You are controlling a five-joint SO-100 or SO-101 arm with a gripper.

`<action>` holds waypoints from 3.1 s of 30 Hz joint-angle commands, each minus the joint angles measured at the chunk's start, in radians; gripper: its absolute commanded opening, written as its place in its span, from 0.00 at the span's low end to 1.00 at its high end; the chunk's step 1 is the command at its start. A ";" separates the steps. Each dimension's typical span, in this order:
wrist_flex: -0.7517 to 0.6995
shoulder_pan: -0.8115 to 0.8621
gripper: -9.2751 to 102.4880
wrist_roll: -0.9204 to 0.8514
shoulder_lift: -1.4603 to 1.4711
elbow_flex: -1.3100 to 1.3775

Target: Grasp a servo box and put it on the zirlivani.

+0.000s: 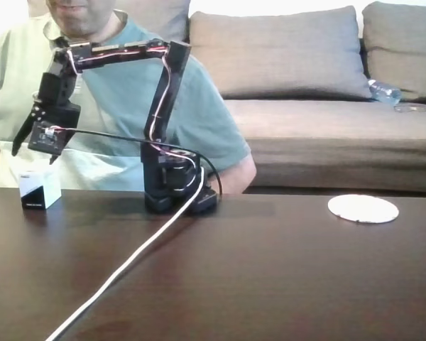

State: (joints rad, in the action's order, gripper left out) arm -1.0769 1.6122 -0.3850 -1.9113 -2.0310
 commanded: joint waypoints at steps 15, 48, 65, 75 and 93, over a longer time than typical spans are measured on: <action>0.040 0.002 0.35 -0.044 -0.133 -0.098; 0.003 -0.049 0.35 -0.015 -0.132 -0.209; 0.058 -0.041 0.31 -0.018 0.333 0.098; 0.060 -0.023 0.18 -0.072 0.431 0.141; -0.451 -0.298 0.13 0.025 -0.202 0.293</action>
State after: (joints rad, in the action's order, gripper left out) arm -1.4220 1.3806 -0.3942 -1.8991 -1.8208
